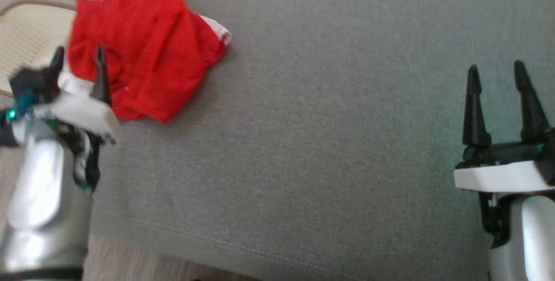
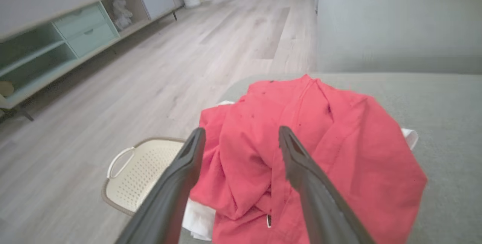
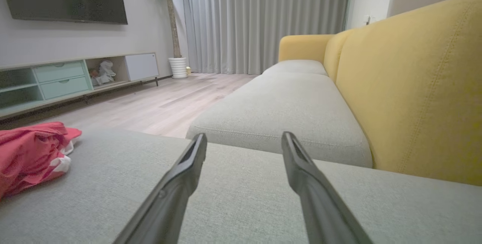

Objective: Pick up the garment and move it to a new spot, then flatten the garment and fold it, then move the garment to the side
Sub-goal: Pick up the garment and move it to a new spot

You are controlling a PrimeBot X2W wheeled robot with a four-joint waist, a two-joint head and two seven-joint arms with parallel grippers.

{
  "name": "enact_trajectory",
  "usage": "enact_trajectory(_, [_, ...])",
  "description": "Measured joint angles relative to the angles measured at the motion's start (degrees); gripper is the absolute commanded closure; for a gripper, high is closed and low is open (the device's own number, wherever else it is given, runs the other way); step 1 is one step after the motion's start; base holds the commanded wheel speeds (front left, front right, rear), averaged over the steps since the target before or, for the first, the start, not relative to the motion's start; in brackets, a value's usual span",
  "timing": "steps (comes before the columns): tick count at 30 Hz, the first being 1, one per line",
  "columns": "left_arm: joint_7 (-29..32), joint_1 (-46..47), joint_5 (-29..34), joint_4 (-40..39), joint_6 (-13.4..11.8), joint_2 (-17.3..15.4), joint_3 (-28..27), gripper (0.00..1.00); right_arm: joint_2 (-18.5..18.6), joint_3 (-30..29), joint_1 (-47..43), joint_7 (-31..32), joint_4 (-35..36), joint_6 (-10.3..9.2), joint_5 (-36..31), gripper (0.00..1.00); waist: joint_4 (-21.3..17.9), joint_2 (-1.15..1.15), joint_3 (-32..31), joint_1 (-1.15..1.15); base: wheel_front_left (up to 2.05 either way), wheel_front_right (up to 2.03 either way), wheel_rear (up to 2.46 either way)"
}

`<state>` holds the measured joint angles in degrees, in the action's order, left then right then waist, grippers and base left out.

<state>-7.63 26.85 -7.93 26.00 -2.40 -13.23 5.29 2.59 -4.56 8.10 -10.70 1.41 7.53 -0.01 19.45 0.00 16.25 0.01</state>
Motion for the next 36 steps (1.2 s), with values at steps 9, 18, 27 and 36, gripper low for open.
enact_trajectory(9, [8.31,15.49,-0.63,16.79,4.24,-2.04,1.57,0.0,0.1,0.09,0.81,2.7,5.54,0.0,-1.31,0.0,-3.05,0.0,7.77,0.0,0.0,0.0,0.0])
enact_trajectory(18, [8.36,21.47,-0.65,27.05,5.48,-2.16,2.93,1.0,0.27,0.37,0.82,2.91,6.19,0.0,-1.59,0.0,-4.37,0.0,9.99,0.0,0.0,0.0,0.0])
enact_trajectory(27, [-2.91,21.73,-0.67,28.76,3.77,-2.27,2.77,1.0,0.27,0.57,0.81,2.03,2.99,0.0,-1.44,0.0,-4.26,0.0,5.93,-0.01,0.0,0.0,0.0])
enact_trajectory(36, [-6.57,21.53,-0.9,18.57,2.27,-2.82,1.69,1.0,0.21,1.22,0.68,-0.45,-2.26,0.0,0.82,0.0,-4.07,0.0,-0.83,-0.01,0.0,0.0,0.0])
